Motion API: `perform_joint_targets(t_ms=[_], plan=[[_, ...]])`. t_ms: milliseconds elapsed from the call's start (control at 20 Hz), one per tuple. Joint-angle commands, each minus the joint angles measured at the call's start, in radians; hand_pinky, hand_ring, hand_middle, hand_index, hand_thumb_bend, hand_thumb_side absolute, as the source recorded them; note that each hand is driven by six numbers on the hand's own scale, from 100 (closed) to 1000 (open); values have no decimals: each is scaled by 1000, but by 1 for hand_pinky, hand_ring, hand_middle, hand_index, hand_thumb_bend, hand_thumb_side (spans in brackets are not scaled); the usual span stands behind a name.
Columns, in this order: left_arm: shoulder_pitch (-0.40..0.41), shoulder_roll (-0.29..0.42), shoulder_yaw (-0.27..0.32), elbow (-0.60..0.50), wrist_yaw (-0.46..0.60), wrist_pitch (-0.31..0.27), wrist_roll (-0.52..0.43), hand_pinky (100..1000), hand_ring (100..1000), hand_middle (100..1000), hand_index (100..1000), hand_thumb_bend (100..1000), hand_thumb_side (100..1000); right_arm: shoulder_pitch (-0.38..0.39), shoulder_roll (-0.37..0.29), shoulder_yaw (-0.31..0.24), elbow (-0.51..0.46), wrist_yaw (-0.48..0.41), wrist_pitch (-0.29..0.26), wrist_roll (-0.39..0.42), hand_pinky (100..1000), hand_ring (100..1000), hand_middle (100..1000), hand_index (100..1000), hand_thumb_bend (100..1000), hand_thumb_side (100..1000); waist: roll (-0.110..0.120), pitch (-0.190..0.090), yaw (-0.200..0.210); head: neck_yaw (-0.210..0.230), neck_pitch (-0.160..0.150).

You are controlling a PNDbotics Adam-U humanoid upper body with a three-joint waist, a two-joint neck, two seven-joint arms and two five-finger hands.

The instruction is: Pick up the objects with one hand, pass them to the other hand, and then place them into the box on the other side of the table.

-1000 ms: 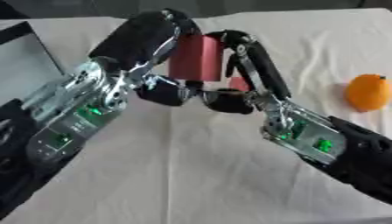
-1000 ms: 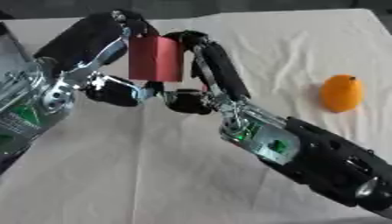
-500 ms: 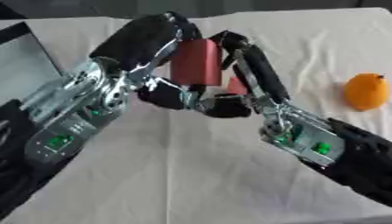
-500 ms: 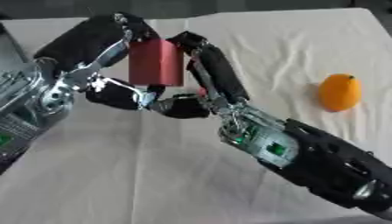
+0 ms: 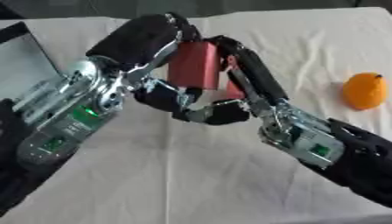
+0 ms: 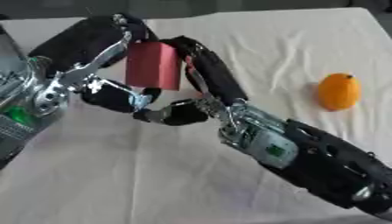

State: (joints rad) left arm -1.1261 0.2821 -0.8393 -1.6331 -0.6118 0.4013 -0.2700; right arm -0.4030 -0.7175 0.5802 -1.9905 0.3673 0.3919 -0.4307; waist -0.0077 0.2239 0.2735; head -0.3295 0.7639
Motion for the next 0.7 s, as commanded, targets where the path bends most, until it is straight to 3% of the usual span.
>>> perform_joint_targets(t_ms=[50,400,700], plan=[[-27,30,13,-29,-12,-8,-17,811,611,495,467,100,170,3,-17,-13,-10,5,36,-3,556,891,775,858,813,450,10,-11,1,-3,6],[-20,112,27,-74,-15,-9,-47,800,614,498,476,100,172,25,-31,-20,-10,-16,84,-47,546,883,766,845,767,434,14,-11,5,-10,6],[4,170,53,-85,-4,16,-40,804,612,496,472,100,171,47,-37,-9,-10,9,88,-57,559,879,765,846,761,441,11,-12,7,2,6]])
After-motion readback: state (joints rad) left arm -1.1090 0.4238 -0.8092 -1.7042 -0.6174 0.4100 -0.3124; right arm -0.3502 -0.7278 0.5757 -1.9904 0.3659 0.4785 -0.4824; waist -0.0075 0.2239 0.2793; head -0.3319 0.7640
